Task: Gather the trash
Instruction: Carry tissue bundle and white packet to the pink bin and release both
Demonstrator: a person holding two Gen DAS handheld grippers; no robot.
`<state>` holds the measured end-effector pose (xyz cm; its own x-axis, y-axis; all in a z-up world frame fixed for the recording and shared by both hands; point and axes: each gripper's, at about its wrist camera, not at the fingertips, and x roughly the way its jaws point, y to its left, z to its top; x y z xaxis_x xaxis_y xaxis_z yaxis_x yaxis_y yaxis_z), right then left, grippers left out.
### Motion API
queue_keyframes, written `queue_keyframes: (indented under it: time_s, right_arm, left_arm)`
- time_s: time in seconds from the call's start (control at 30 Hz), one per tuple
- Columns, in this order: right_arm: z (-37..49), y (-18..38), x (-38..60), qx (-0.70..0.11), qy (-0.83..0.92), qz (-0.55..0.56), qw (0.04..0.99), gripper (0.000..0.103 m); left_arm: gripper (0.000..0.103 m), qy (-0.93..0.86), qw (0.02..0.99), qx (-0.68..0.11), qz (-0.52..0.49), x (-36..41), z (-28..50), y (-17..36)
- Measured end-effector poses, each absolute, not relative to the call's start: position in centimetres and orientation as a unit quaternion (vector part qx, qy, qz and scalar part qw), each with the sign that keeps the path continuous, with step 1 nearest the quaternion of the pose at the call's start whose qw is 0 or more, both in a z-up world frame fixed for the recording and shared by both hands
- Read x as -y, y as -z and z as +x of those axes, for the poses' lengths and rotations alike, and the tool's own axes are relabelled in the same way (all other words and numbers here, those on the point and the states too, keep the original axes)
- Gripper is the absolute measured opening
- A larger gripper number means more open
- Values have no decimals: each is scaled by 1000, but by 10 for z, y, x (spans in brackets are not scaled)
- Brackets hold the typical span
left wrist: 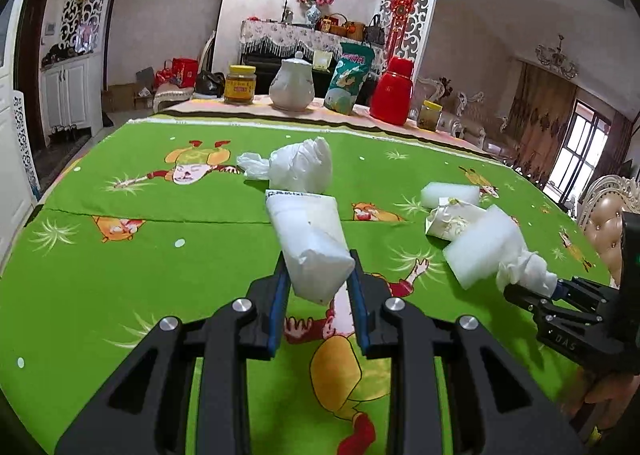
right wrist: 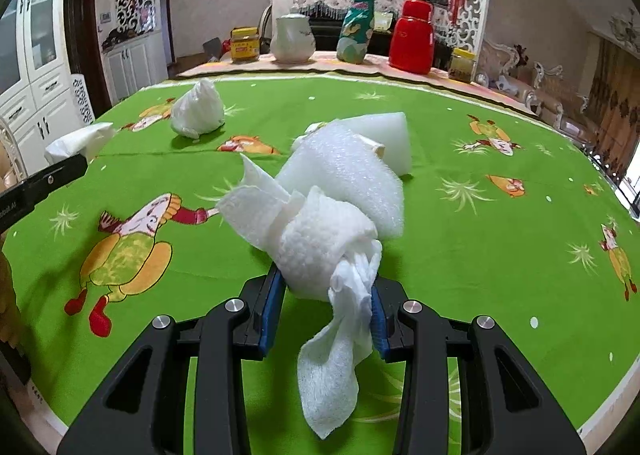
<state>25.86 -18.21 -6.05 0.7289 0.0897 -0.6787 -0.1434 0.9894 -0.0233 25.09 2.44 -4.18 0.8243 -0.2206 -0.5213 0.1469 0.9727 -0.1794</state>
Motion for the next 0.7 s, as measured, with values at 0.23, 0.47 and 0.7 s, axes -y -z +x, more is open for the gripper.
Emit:
queue_keyframes:
  time_s: [0.23, 0.47, 0.7]
  right_arm:
    - [243, 49, 196, -313, -54, -8, 948, 37]
    - [232, 46, 217, -304, -47, 40, 951, 37]
    - [190, 34, 235, -315, -37, 59, 947, 37]
  left_arm:
    - [27, 97, 953, -274, -82, -31, 250, 41]
    - [27, 95, 958, -263, -72, -27, 244, 37]
    - [27, 140, 958, -250, -16, 15, 204, 22]
